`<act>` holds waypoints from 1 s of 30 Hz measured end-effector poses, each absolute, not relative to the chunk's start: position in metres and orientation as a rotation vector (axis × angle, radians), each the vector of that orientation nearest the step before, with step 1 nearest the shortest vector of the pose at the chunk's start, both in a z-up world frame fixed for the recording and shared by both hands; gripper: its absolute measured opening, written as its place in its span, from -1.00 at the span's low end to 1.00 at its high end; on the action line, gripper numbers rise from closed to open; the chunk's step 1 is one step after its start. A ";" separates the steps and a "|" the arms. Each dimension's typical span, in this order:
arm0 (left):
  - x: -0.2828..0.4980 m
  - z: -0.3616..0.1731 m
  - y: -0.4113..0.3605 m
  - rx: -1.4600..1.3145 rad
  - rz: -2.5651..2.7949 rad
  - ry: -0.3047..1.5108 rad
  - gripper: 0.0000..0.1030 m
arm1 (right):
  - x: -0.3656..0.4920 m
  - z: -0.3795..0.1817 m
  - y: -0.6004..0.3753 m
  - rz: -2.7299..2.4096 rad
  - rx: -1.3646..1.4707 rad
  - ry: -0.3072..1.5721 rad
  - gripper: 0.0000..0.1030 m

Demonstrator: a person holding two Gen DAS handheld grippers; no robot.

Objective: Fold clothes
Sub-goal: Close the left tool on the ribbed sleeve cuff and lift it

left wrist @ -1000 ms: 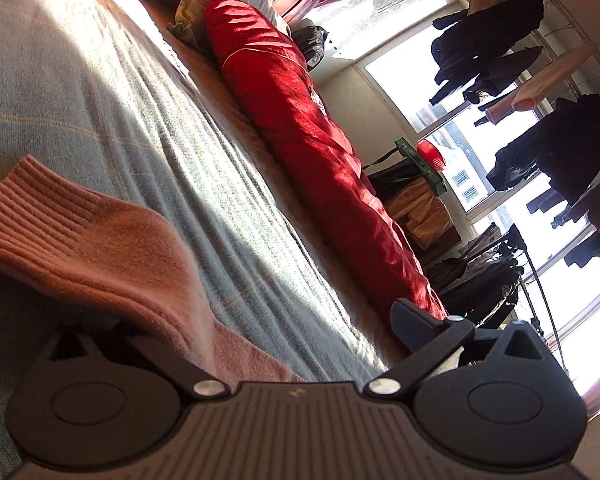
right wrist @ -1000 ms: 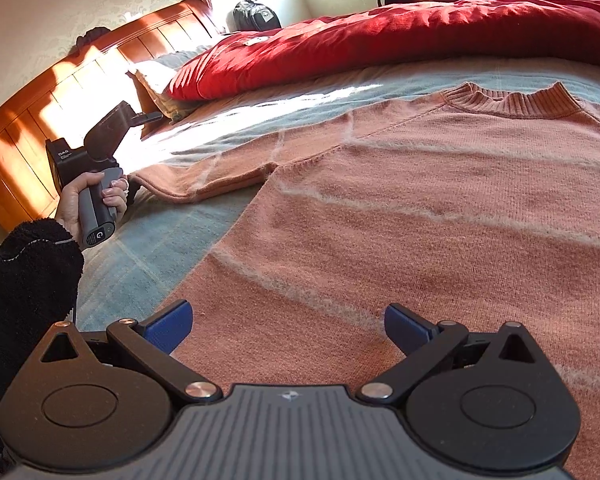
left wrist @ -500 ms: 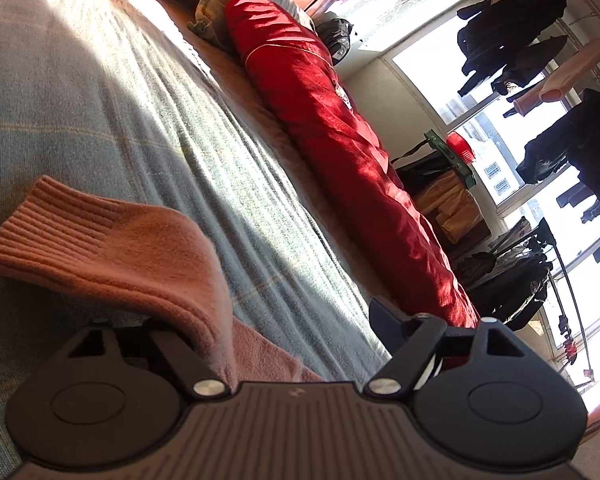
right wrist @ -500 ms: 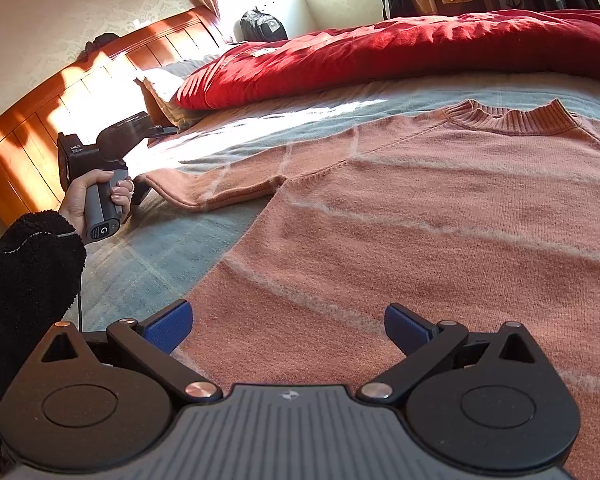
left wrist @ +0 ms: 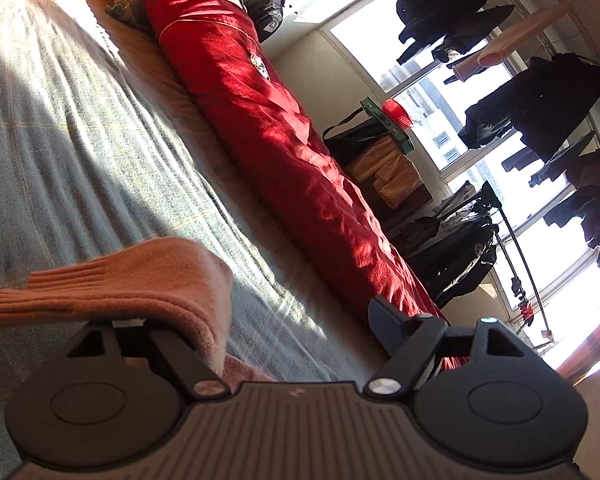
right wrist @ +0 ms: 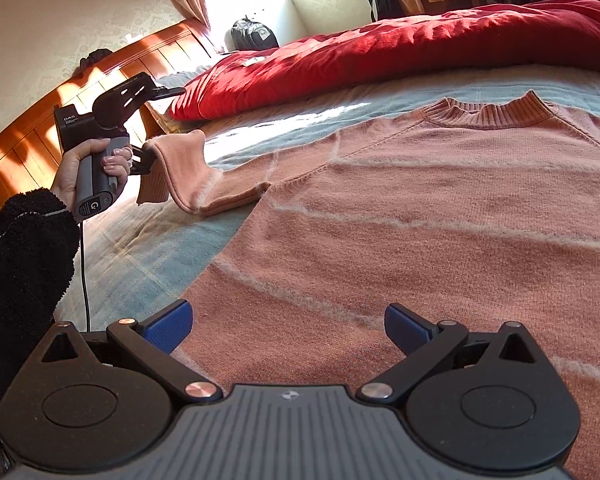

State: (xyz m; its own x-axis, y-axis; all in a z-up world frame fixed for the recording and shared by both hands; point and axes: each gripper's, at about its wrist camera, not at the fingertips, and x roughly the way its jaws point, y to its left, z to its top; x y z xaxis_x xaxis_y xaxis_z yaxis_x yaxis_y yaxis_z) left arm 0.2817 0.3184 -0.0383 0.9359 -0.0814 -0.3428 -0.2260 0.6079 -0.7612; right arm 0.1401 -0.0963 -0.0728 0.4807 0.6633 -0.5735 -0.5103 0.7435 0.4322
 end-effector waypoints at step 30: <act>0.354 0.015 0.153 -0.828 -0.155 0.467 0.55 | 0.129 -0.073 -0.140 0.624 0.243 0.880 1.00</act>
State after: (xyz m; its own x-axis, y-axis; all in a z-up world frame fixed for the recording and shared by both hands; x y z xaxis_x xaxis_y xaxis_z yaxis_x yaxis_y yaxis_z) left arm 0.3539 0.1527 0.0150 0.8881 -0.3107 -0.3386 -0.0470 0.6715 -0.7395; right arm 0.1291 -0.1402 -0.0732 0.4749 0.6007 -0.6431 -0.4076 0.7978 0.4442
